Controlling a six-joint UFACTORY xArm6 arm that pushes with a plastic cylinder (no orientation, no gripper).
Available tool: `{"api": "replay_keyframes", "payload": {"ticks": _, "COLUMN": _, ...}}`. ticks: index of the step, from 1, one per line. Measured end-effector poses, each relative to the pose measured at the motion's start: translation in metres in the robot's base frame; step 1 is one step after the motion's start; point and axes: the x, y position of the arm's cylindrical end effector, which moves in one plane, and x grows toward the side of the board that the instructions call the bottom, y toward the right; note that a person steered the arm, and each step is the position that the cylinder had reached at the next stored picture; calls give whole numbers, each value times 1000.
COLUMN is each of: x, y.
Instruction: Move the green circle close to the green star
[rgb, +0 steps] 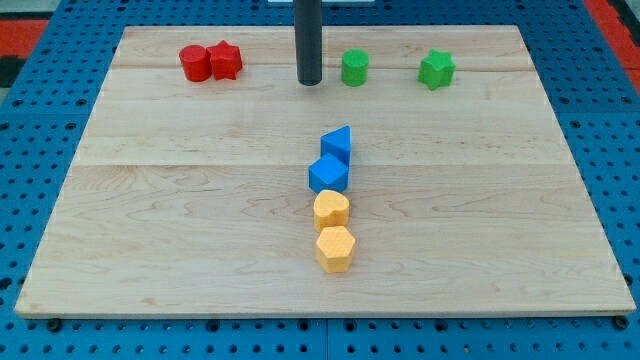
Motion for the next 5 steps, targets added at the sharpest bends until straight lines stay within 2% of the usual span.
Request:
{"api": "replay_keyframes", "payload": {"ticks": 1, "x": -10, "y": 2}}
{"api": "replay_keyframes", "payload": {"ticks": 2, "x": -27, "y": 28}}
{"api": "replay_keyframes", "payload": {"ticks": 3, "x": -22, "y": 71}}
{"api": "replay_keyframes", "payload": {"ticks": 4, "x": 5, "y": 90}}
{"api": "replay_keyframes", "payload": {"ticks": 5, "x": 65, "y": 91}}
